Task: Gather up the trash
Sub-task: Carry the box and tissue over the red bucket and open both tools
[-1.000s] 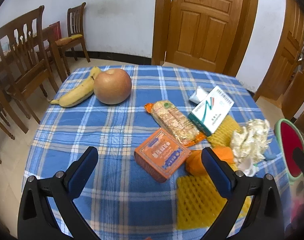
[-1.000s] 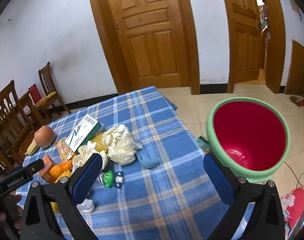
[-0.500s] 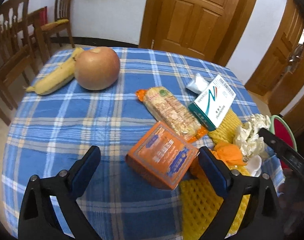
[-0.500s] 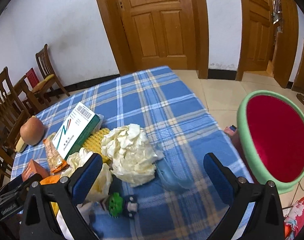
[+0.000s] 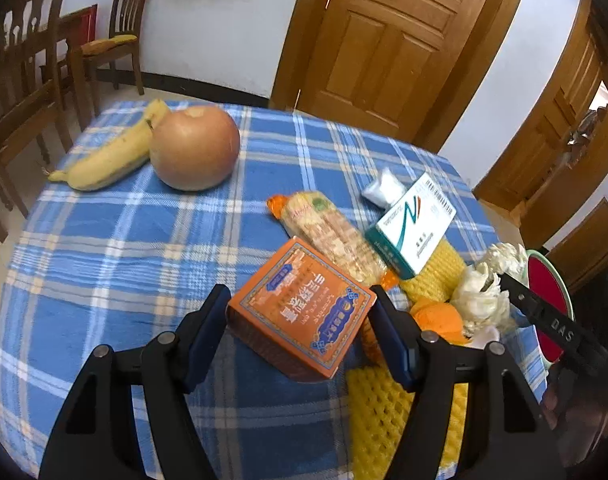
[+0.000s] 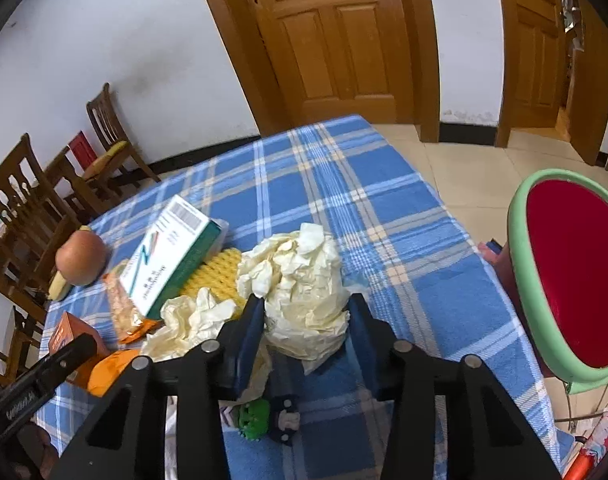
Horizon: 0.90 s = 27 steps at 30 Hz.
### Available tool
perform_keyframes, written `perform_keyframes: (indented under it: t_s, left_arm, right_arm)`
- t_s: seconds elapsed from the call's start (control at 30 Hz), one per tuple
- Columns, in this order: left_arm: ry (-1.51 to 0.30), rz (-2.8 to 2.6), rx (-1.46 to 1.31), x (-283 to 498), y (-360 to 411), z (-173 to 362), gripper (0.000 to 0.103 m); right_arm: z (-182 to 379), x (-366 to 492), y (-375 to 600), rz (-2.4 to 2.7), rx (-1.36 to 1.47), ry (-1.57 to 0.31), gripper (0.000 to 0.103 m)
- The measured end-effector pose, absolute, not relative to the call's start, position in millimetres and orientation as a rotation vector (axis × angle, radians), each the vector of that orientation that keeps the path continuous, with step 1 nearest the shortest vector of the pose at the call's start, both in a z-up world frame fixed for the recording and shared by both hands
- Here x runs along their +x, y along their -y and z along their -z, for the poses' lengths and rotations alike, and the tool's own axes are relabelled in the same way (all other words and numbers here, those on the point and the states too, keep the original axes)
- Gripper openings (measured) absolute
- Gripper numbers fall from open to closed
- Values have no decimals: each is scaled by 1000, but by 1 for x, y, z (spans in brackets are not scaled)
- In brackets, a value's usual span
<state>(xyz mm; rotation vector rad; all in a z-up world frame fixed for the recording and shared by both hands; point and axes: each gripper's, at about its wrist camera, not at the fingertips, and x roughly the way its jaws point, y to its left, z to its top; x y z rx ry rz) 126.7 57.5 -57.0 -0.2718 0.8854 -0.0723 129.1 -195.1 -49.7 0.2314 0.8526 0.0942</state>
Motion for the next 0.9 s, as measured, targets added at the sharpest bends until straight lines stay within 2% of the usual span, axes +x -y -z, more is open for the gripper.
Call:
perform_keyframes:
  t_s: [0.57,0.9]
  left_arm:
    - [-773,141,-221,98,-20,-8,70]
    - [-770,282,-177,99,44,-32,70]
  right_arm:
    - [5,84,239,-83,328,-699,44]
    - [-10,54,292,16,370,-640,45]
